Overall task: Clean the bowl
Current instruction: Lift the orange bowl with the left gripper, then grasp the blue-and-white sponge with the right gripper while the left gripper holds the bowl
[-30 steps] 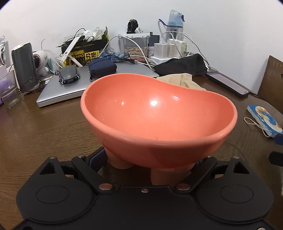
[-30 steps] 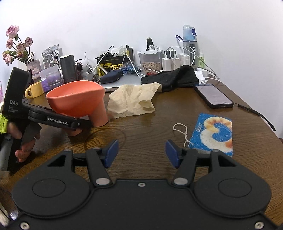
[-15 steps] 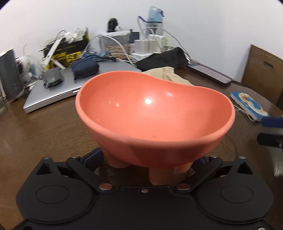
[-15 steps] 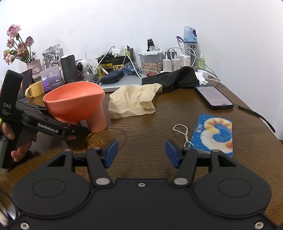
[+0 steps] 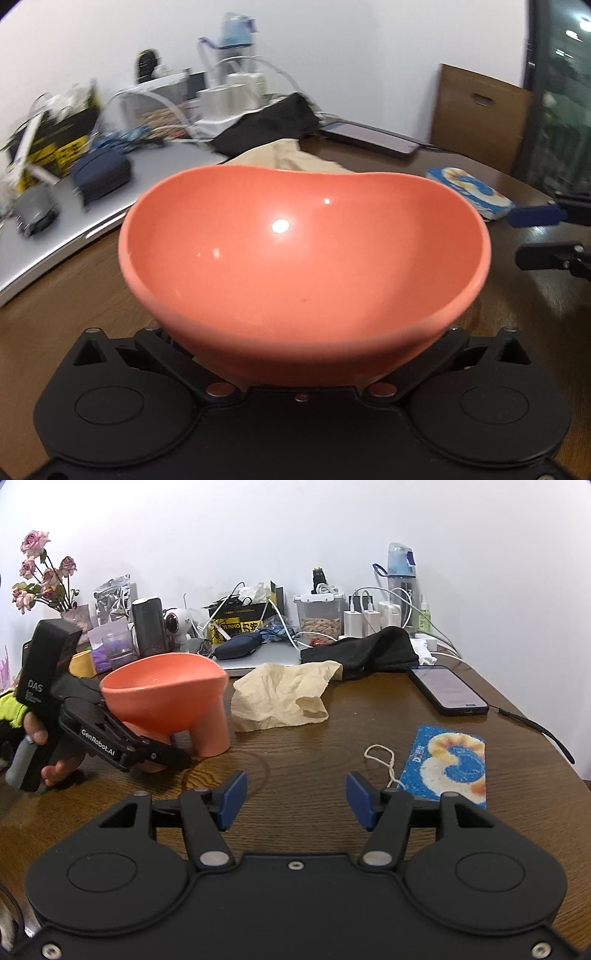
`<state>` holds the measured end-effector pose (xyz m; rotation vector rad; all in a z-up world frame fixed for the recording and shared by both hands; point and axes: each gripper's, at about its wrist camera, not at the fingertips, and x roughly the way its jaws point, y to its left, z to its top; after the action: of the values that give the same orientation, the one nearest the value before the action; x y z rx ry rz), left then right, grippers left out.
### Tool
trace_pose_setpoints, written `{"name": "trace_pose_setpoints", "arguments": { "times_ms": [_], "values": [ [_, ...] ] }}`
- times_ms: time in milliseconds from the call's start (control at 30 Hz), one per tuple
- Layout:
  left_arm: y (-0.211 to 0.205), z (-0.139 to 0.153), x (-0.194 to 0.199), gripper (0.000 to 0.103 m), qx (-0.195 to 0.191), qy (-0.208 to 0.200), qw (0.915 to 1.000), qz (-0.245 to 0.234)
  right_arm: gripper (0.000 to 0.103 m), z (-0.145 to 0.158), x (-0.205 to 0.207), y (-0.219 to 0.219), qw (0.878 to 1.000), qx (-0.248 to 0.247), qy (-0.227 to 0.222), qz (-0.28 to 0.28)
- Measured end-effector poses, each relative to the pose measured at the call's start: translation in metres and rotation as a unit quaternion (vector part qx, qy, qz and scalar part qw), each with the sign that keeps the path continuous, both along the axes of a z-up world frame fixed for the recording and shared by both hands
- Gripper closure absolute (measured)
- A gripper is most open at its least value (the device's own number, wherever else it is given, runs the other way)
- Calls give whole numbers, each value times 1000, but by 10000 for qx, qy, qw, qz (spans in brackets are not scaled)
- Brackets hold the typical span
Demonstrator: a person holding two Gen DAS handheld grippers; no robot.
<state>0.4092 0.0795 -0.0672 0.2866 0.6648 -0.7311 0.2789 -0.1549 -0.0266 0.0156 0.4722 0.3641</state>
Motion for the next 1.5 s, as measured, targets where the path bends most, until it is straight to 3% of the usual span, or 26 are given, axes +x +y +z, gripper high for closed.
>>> {"name": "trace_pose_setpoints", "arguments": {
  "times_ms": [733,1100,1200,1333,1500],
  "values": [
    [-3,-2,5,0,-55,-24,9999,128,38,2,-6,3,9999,-75,-100,-21],
    [-7,1,-7,6,102,-379,9988,305,38,3,0,-1,9997,-72,106,-201],
    [-12,2,-16,6,263,-634,9970,370,37,7,-3,-4,9985,-389,-41,-396],
    [-20,3,-26,6,440,-906,9942,391,24,10,4,-24,9942,-461,27,-968],
    [-28,3,-36,6,563,-1117,9917,313,24,9,30,-40,9875,-418,230,-1502]
  ]
}}
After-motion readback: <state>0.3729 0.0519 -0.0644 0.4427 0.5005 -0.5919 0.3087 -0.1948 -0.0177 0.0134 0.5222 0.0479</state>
